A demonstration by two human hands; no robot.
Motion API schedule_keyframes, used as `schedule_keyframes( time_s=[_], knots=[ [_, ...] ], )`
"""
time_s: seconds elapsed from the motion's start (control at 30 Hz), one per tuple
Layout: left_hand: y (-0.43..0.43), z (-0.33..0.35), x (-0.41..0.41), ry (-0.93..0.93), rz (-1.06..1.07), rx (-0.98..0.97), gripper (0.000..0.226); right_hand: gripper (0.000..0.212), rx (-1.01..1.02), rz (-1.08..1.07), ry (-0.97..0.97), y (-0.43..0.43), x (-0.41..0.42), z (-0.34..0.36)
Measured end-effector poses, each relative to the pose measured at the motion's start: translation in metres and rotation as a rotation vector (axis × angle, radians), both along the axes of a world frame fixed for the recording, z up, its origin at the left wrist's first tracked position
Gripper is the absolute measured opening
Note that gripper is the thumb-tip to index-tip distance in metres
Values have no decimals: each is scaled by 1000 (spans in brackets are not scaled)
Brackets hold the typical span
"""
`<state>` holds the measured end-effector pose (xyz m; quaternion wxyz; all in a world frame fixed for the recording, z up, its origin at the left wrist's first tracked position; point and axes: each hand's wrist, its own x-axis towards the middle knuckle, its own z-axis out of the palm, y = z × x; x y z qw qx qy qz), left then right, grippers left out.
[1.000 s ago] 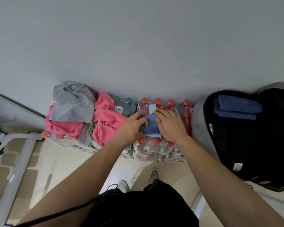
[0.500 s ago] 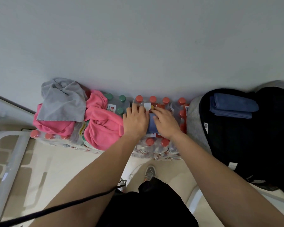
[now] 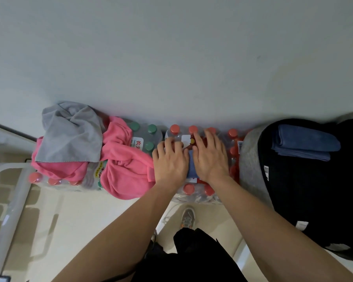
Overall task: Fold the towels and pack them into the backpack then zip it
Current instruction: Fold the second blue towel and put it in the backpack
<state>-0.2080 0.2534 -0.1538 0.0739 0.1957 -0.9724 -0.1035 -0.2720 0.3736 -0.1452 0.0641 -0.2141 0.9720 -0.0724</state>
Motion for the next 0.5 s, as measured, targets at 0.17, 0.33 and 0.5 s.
schedule_keyframes(
  time_s=[0.17,0.33,0.5],
  knots=[
    [0,-8,-7,3,6,10,23,52,-6,-1,53,-1,-3,-9],
    [1,-4,-9,-30,-5,-25,30,47,6,-3,62,-5,-2,-5],
    [0,0,-4,-60,-5,19,33,37,-17,2,83,-3,5,-1]
  ],
)
